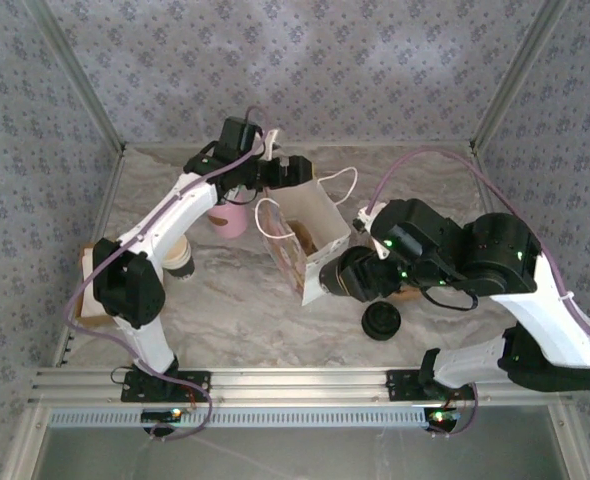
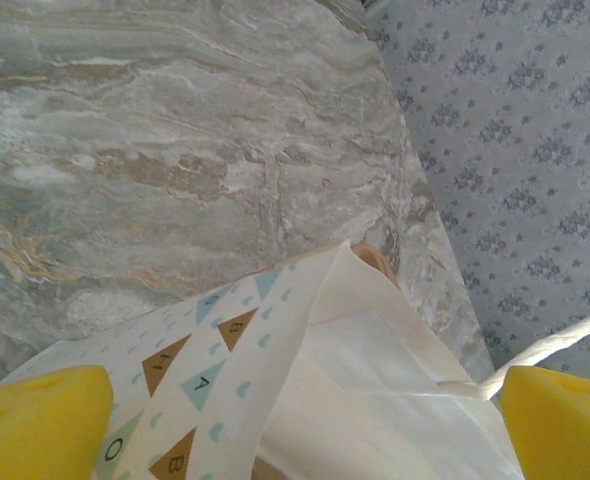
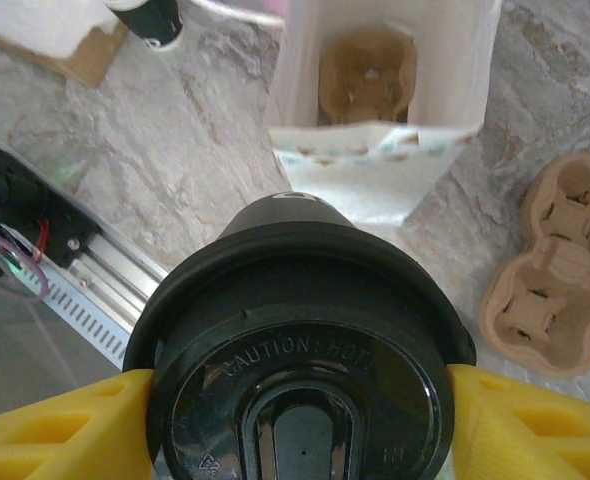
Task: Pack the takeout coffee
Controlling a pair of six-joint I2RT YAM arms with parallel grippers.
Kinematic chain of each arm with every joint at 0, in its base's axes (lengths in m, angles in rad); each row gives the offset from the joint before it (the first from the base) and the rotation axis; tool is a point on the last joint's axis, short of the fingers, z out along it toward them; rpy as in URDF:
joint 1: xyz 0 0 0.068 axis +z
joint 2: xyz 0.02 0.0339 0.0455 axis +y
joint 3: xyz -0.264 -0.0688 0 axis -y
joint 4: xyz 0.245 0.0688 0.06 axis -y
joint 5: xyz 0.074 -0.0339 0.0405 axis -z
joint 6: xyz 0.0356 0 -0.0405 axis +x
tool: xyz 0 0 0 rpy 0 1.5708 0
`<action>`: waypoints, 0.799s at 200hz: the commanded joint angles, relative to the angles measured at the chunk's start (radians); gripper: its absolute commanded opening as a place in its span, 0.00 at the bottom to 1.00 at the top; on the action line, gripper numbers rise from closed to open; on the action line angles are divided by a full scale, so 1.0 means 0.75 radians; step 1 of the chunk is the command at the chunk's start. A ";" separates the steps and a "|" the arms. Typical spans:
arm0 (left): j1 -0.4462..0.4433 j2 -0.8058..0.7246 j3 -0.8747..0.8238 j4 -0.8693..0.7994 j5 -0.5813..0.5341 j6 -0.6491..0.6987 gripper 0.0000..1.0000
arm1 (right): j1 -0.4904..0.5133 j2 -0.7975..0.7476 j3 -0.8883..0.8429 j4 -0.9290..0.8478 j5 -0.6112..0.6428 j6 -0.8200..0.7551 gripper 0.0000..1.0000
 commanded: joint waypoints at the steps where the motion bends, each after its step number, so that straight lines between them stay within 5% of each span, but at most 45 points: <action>1: -0.030 -0.071 -0.035 0.054 -0.003 -0.008 0.99 | -0.025 0.028 0.085 -0.225 0.037 -0.031 0.70; 160: -0.129 -0.234 -0.171 0.087 -0.056 -0.002 0.99 | -0.351 0.175 0.214 -0.230 -0.077 -0.205 0.71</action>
